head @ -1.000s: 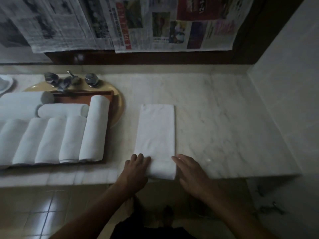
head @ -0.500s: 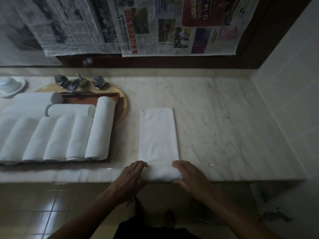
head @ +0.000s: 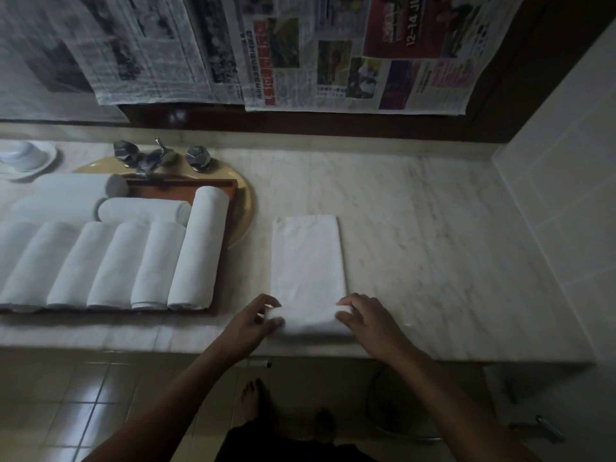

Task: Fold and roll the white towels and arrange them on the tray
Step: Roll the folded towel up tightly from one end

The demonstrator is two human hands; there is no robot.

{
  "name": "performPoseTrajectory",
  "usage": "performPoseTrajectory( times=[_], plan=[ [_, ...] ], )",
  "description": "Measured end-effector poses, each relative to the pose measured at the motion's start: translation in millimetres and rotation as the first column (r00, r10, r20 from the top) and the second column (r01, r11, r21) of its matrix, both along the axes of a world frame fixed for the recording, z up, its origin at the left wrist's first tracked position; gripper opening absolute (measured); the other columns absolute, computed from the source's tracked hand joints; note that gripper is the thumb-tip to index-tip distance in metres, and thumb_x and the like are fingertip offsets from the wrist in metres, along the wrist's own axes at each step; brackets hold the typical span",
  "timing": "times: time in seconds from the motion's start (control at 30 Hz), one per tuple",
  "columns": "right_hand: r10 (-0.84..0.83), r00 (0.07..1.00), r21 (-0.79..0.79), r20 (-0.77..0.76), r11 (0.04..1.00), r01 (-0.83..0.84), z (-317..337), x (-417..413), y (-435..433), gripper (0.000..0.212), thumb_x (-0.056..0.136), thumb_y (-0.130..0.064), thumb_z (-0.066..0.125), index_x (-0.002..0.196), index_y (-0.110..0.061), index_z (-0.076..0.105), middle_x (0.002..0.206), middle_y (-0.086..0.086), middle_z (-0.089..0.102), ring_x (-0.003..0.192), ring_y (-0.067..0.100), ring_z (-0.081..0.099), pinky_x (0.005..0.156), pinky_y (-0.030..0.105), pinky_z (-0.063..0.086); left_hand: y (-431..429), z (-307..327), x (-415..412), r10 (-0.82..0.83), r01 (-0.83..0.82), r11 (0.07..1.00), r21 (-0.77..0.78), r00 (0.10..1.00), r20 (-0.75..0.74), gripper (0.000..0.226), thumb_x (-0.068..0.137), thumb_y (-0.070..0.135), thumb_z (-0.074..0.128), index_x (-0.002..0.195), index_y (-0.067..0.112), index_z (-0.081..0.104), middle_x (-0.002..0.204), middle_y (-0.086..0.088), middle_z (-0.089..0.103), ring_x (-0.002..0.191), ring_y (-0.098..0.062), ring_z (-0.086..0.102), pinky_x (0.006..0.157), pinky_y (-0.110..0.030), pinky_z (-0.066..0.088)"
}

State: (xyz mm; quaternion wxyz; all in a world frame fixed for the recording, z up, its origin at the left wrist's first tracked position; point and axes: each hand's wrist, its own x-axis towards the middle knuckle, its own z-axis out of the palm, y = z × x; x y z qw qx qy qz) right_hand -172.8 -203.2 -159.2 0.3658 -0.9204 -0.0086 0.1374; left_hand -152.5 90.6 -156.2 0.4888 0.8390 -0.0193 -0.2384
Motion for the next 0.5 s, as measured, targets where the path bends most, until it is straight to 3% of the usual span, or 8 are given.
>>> performPoseTrajectory(
  times=[0.07, 0.17, 0.27, 0.3, 0.33, 0.4, 0.43, 0.5],
  plan=[
    [-0.057, 0.984, -0.054, 0.169, 0.996, 0.067, -1, 0, 10, 0.020, 0.099, -0.034, 0.064, 0.118, -0.029, 0.069, 0.122, -0.008, 0.063, 0.114, 0.014, 0.055, 0.095, 0.031, 0.047, -6, 3, 1, 0.067, -0.067, 0.998, 0.011, 0.998, -0.004, 0.029, 0.088, 0.051, 0.068, 0.110, 0.032, 0.064, 0.104, 0.001, 0.069, 0.089, -0.014, 0.069, 0.078, -0.032, 0.054],
    [0.095, 0.897, -0.255, 0.432, 0.967, 0.020, -6, -14, 31, 0.034, 0.086, -0.004, 0.071, 0.115, -0.022, 0.075, 0.123, 0.002, 0.068, 0.116, 0.023, 0.059, 0.095, 0.040, 0.053, -10, 4, 4, 0.130, -0.130, 0.991, 0.025, 0.991, -0.013, 0.014, 0.095, 0.038, 0.071, 0.105, 0.029, 0.067, 0.095, -0.001, 0.072, 0.085, -0.015, 0.070, 0.081, -0.038, 0.056],
    [0.183, 0.841, -0.341, 0.508, 0.940, 0.001, -19, -32, 42, 0.043, 0.088, -0.004, 0.064, 0.128, -0.019, 0.070, 0.135, 0.008, 0.064, 0.127, 0.031, 0.057, 0.105, 0.046, 0.049, -15, 7, 8, 0.164, -0.164, 0.985, 0.053, 0.987, 0.004, 0.020, 0.092, 0.042, 0.071, 0.105, 0.026, 0.069, 0.097, -0.002, 0.071, 0.084, -0.015, 0.068, 0.083, -0.042, 0.057],
    [0.191, 0.846, -0.357, 0.497, 0.934, -0.001, -25, -35, 42, 0.048, 0.089, -0.004, 0.063, 0.135, -0.019, 0.065, 0.142, 0.010, 0.059, 0.134, 0.032, 0.052, 0.110, 0.049, 0.045, -17, 7, 7, 0.155, -0.165, 0.977, 0.134, 0.984, 0.084, 0.025, 0.093, 0.045, 0.069, 0.109, 0.025, 0.069, 0.103, -0.003, 0.069, 0.088, -0.016, 0.067, 0.084, -0.042, 0.057],
    [0.202, 0.852, -0.378, 0.482, 0.926, -0.006, -28, -38, 42, 0.054, 0.089, -0.003, 0.060, 0.141, -0.018, 0.060, 0.149, 0.011, 0.054, 0.140, 0.034, 0.046, 0.114, 0.052, 0.041, -20, 6, 4, 0.103, -0.166, 0.950, 0.263, 0.966, 0.237, 0.029, 0.094, 0.047, 0.066, 0.114, 0.025, 0.067, 0.111, -0.002, 0.065, 0.095, -0.017, 0.064, 0.086, -0.041, 0.055],
    [0.230, 0.860, -0.406, 0.455, 0.914, -0.029, -32, -39, 42, 0.056, 0.095, -0.007, 0.050, 0.149, -0.019, 0.051, 0.157, 0.012, 0.044, 0.149, 0.034, 0.035, 0.120, 0.055, 0.031, -29, 4, -7, -0.157, -0.150, 0.861, 0.486, 0.831, 0.534, 0.037, 0.098, 0.047, 0.058, 0.127, 0.025, 0.059, 0.125, -0.001, 0.060, 0.112, -0.021, 0.059, 0.096, -0.045, 0.049],
    [0.238, 0.865, -0.408, 0.442, 0.912, -0.043, -34, -40, 43, 0.054, 0.099, -0.012, 0.044, 0.152, -0.020, 0.047, 0.160, 0.011, 0.040, 0.152, 0.034, 0.030, 0.122, 0.055, 0.027, -35, 3, -14, -0.293, -0.099, 0.835, 0.542, 0.753, 0.589, 0.042, 0.096, 0.044, 0.058, 0.132, 0.023, 0.055, 0.131, -0.002, 0.059, 0.120, -0.023, 0.057, 0.102, -0.049, 0.047],
    [0.262, 0.869, -0.418, 0.421, 0.906, -0.070, -36, -37, 42, 0.053, 0.104, -0.021, 0.038, 0.157, -0.021, 0.039, 0.165, 0.010, 0.032, 0.156, 0.032, 0.021, 0.125, 0.055, 0.020, -46, -9, -26, -0.488, 0.024, 0.768, 0.640, 0.669, 0.561, 0.063, 0.088, 0.035, 0.067, 0.145, 0.019, 0.044, 0.146, -0.007, 0.052, 0.136, -0.029, 0.051, 0.112, -0.057, 0.040]
  ],
)
